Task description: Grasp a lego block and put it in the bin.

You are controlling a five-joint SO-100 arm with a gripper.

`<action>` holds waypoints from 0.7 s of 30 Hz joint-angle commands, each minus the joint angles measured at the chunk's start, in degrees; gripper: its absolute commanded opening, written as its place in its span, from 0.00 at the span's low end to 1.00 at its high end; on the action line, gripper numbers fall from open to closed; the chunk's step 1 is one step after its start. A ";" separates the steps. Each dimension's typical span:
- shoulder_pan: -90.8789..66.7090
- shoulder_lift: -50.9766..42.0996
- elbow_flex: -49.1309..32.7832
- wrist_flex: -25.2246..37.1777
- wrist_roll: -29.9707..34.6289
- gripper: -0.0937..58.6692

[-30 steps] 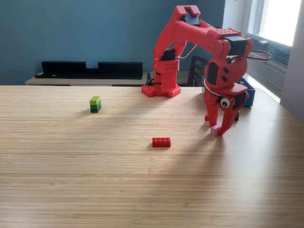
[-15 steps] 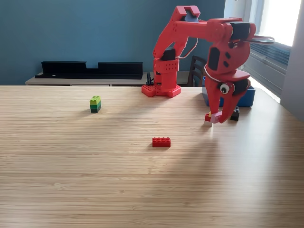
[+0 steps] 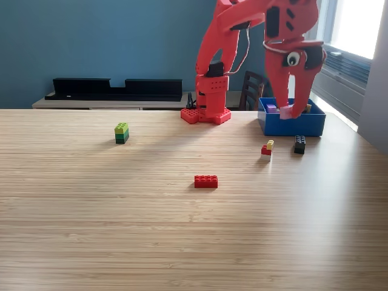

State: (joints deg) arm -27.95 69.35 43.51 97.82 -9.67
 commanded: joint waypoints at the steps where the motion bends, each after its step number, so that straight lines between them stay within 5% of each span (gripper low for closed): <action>1: -6.68 17.93 5.89 0.62 -0.97 0.00; 21: -40.78 20.30 26.28 1.93 -2.81 0.00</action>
State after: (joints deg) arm -63.19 84.02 70.05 97.91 -13.10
